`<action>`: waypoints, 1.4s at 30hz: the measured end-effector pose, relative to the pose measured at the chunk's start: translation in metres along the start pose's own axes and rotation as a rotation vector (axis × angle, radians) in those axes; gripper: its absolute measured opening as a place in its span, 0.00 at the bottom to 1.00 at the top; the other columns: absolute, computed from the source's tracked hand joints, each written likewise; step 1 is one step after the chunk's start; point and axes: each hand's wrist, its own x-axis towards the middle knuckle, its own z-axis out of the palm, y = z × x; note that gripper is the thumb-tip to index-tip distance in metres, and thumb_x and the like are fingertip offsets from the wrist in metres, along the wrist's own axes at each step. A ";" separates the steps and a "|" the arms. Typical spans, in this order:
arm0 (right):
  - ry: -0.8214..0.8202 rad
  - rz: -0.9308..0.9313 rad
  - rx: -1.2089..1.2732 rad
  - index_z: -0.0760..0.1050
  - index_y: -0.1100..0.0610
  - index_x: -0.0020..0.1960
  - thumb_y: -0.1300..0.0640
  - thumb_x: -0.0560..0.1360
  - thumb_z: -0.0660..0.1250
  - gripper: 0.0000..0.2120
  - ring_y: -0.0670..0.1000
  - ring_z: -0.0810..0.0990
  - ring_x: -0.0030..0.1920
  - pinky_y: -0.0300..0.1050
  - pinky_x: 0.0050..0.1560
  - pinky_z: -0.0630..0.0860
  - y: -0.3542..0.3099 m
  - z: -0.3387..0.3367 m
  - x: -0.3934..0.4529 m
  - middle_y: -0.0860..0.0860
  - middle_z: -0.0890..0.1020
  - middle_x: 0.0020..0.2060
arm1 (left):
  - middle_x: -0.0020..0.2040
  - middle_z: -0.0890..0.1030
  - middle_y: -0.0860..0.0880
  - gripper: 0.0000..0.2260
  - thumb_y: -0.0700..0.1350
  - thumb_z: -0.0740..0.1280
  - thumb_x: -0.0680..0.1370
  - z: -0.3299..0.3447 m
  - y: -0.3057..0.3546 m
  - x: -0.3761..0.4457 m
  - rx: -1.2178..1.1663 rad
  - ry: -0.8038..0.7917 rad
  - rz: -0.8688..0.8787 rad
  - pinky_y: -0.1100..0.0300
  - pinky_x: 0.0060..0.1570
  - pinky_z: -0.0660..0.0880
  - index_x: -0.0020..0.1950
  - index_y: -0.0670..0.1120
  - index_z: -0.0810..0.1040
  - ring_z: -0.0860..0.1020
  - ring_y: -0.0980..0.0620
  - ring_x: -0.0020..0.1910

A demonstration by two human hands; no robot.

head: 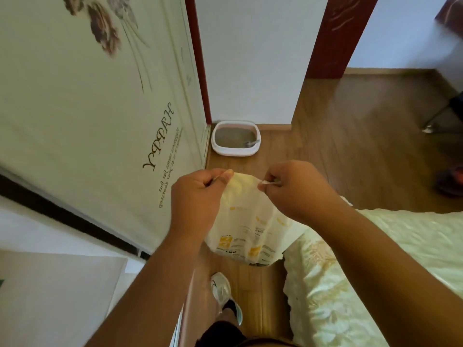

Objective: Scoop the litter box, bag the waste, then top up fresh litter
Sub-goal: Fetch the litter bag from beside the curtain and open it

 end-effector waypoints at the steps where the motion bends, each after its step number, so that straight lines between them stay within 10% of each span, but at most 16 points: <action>1: 0.006 0.013 0.001 0.78 0.50 0.41 0.50 0.80 0.67 0.10 0.45 0.77 0.36 0.37 0.32 0.67 0.000 -0.001 0.015 0.46 0.79 0.35 | 0.41 0.86 0.60 0.04 0.54 0.74 0.78 0.004 -0.002 0.018 -0.007 -0.015 0.001 0.65 0.45 0.80 0.50 0.58 0.88 0.83 0.63 0.43; 15: 0.037 0.182 0.114 0.81 0.51 0.45 0.49 0.80 0.68 0.08 0.45 0.79 0.37 0.37 0.34 0.72 -0.010 -0.017 0.181 0.48 0.82 0.38 | 0.39 0.86 0.59 0.04 0.53 0.75 0.78 0.030 -0.004 0.206 0.023 -0.118 0.045 0.50 0.49 0.83 0.49 0.55 0.89 0.84 0.58 0.42; 31: -0.074 0.073 0.109 0.78 0.48 0.42 0.50 0.80 0.68 0.08 0.44 0.78 0.36 0.35 0.33 0.66 0.039 -0.054 0.416 0.44 0.80 0.35 | 0.41 0.86 0.61 0.04 0.53 0.75 0.78 0.119 -0.010 0.407 0.065 -0.020 -0.102 0.52 0.51 0.83 0.50 0.57 0.88 0.84 0.61 0.43; 42: -0.176 0.162 0.128 0.83 0.50 0.53 0.52 0.79 0.68 0.06 0.48 0.84 0.43 0.46 0.48 0.83 0.089 -0.050 0.556 0.48 0.85 0.44 | 0.41 0.87 0.60 0.02 0.51 0.75 0.78 0.196 -0.047 0.518 0.000 -0.053 -0.223 0.61 0.47 0.82 0.48 0.58 0.88 0.85 0.60 0.44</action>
